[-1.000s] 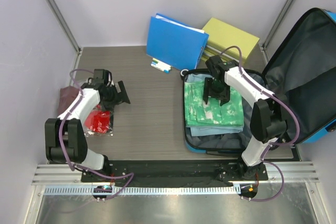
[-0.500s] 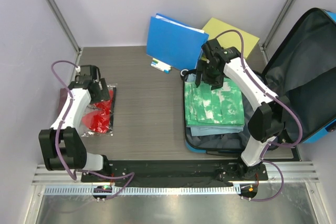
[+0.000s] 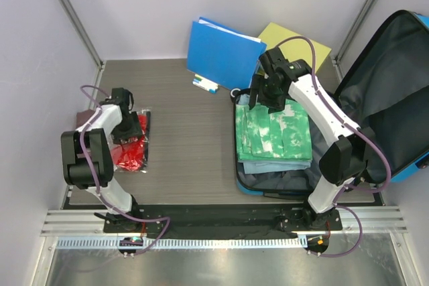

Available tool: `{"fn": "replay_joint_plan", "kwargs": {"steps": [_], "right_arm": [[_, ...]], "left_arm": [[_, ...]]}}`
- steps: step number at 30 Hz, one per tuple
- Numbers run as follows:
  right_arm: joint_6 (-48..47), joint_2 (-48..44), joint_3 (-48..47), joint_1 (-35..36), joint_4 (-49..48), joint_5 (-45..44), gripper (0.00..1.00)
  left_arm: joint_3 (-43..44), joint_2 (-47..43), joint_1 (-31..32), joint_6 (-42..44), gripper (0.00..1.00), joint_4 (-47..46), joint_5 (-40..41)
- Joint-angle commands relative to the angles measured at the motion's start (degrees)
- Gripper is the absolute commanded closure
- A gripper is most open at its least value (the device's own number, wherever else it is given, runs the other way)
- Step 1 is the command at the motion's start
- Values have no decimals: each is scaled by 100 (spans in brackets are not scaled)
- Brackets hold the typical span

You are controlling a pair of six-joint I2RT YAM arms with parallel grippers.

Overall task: Pack the luggage
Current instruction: Move the household item to the center of the board.

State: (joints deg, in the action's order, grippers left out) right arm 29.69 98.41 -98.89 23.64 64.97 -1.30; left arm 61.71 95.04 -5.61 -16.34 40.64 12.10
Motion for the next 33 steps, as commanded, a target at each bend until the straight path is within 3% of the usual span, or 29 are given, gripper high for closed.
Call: {"fn": "replay_joint_plan", "kwargs": {"steps": [1,11,15,17,20,23,27,30,33], "right_arm": [[-60,-305,-288,27,-28,51,28],[-34,-86,-412,307,-125,385,28],[80,-33,-420,492,-186,376,28],[116,-6,-412,571,-239,385,28],[177,81,-420,694,-292,411,28],[195,178,-455,809,-353,481,28],[160,336,-596,888,-380,552,28],[125,459,-745,932,-380,604,29],[124,521,-868,941,-380,631,28]], "left_arm": [[17,5,331,-466,34,-267,-805],[394,488,2308,-1969,30,-610,-1816],[622,349,2336,-2119,28,-532,-2045],[938,191,2336,-1883,20,-191,-1740],[1325,23,2047,-1436,11,319,-1264],[1396,-161,1110,-901,4,584,-650],[1440,-74,404,-310,1,735,-8],[1405,136,236,-212,0,699,476],[1282,417,43,-282,0,585,277]]}}
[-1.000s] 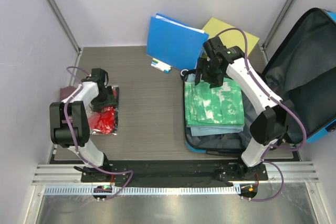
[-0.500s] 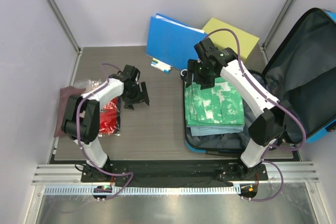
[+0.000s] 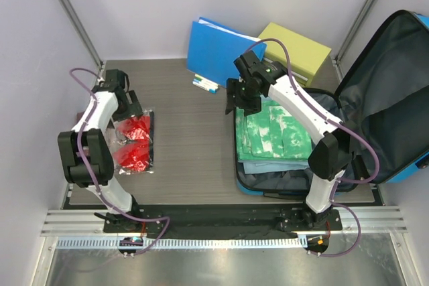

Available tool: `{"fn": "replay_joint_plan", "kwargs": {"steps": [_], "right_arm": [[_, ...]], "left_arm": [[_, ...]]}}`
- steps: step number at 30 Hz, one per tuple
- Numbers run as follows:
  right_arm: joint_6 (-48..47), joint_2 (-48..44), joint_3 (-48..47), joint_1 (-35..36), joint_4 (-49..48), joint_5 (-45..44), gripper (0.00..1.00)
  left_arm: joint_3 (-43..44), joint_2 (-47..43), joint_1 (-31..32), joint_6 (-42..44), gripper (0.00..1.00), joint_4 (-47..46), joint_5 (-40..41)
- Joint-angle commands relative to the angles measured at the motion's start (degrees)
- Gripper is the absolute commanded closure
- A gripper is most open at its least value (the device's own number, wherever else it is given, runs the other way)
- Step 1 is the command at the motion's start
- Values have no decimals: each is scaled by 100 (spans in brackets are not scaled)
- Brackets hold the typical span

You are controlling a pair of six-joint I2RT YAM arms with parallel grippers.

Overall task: Pack the luggage
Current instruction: Move the household item to the center of the board.

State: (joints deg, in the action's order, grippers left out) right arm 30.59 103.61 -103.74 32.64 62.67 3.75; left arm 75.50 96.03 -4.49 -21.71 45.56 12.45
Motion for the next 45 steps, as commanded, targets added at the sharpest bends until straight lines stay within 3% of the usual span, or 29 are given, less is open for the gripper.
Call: {"fn": "replay_joint_plan", "kwargs": {"steps": [1,6,9,12,13,16,17,29,36,41,45], "right_arm": [[35,10,-383,40,-150,144,28],[0,45,-375,58,-142,135,29],[-9,27,-375,58,-142,135,28],[-9,19,-383,49,-133,117,28],[-9,19,-383,67,-133,109,28],[-18,1,-375,58,-115,73,29],[-9,1,-357,49,-124,47,28],[0,168,-436,207,-115,3,29],[105,300,-559,427,-115,-67,29],[237,414,-638,620,-194,-67,29],[395,641,-673,805,-457,187,29]], "left_arm": [[-132,381,-87,247,1,76,197],[-614,566,-96,142,10,-293,-479],[-782,706,-96,80,23,-486,-542],[-827,812,-96,106,38,-513,-559],[-827,821,-96,106,48,-522,-585],[-897,786,-96,10,66,-574,-831],[-958,742,-96,-104,67,-601,-1032],[-1416,619,387,-1273,73,-1269,-2220],[-766,663,1520,-2029,68,-1365,-2440],[-406,549,1627,-2408,53,-1401,-2598],[-98,400,1618,-2364,29,-1252,-2712]]}}
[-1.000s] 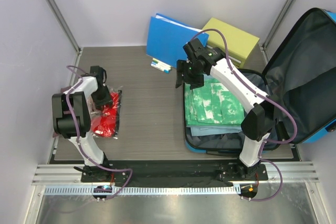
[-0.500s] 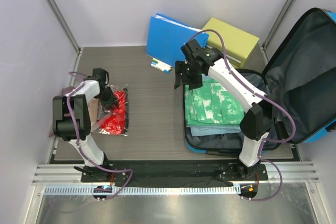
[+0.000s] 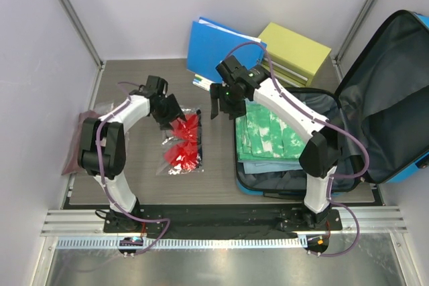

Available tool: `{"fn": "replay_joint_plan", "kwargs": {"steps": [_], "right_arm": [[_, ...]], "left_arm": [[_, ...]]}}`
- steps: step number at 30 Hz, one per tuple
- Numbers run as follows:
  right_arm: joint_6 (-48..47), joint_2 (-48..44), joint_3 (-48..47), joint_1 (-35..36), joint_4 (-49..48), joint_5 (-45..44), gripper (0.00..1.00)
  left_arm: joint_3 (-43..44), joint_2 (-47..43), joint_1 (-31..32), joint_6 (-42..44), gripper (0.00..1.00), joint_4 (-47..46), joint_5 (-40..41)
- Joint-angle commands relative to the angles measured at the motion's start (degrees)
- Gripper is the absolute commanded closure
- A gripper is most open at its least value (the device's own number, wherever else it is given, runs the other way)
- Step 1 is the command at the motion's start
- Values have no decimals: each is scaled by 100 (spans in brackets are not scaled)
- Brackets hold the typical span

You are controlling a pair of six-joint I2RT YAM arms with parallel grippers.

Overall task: Pack the luggage
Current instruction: Move the household item to the center of the board, then pick up the household item at the center of the board.

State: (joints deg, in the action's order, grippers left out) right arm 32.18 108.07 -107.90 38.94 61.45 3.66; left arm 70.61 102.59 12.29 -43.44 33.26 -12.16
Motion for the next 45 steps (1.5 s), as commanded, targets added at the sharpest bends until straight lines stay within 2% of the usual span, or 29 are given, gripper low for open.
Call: {"fn": "replay_joint_plan", "kwargs": {"steps": [1,4,9,12,17,27,36,38,41,44,45], "right_arm": [[244,258,-336,280,-362,240,29],[271,565,-443,482,-441,337,29],[359,978,-127,685,-906,680,33],[297,1189,-12,729,-1169,592,35],[464,1515,348,729,-1767,381,39],[306,1840,629,729,-2365,196,48],[130,2148,586,712,-2392,293,54],[86,2139,577,712,-2401,284,59],[16,2157,577,694,-2392,311,71],[-37,2087,594,668,-2401,328,89],[-54,2060,594,668,-2392,311,99]], "left_arm": [[471,-283,-61,-182,25,-3,-260],[515,-432,-122,-51,19,111,-269],[173,-695,-455,501,19,216,-110],[-265,-915,-693,827,18,85,-242],[-495,-1153,-834,1232,15,146,38],[-847,-1417,-825,1373,14,58,-146],[-1014,-1548,-834,1347,14,49,-120],[-1049,-1575,-834,1347,14,49,-111],[-1102,-1593,-834,1330,14,49,-76],[-1128,-1619,-834,1321,14,50,-84],[-1128,-1628,-834,1312,14,32,-84]]}}
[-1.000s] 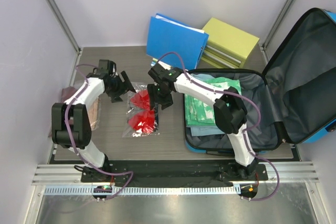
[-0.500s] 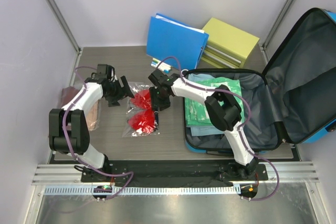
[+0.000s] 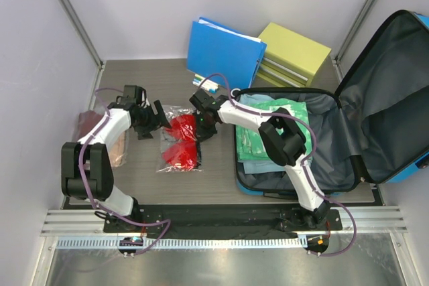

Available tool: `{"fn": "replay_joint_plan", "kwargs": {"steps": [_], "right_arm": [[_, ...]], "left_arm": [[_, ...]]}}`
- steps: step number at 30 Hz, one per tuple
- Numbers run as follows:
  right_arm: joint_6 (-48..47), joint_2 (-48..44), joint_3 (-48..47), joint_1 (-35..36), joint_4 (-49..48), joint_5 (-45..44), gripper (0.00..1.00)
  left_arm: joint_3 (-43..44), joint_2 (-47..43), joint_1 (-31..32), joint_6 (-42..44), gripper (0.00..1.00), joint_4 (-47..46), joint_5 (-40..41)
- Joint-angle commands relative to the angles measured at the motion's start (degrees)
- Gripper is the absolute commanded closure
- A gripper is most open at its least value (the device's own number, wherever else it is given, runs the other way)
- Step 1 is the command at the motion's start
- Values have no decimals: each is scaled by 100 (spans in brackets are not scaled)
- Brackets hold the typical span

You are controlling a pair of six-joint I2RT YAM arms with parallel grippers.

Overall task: Pack the luggage
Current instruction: Pick up the household item at the center of the board, then place the household item in the luggage.

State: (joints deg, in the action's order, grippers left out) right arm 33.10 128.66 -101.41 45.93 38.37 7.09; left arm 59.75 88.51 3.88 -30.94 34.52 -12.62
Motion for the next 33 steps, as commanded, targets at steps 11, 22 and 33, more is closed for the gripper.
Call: {"fn": "replay_joint_plan", "kwargs": {"steps": [11,22,33], "right_arm": [[-515,-772,-1196,-49,1459,-874,99],[-489,-2362,-1373,-374,3823,-1798,99],[-1042,-3681,-521,-2122,4794,-2080,99]], "left_arm": [[46,-115,8,-70,13,-262,-126],[-33,87,8,-88,12,-446,-197],[-51,255,8,-114,12,-578,-329]]}}
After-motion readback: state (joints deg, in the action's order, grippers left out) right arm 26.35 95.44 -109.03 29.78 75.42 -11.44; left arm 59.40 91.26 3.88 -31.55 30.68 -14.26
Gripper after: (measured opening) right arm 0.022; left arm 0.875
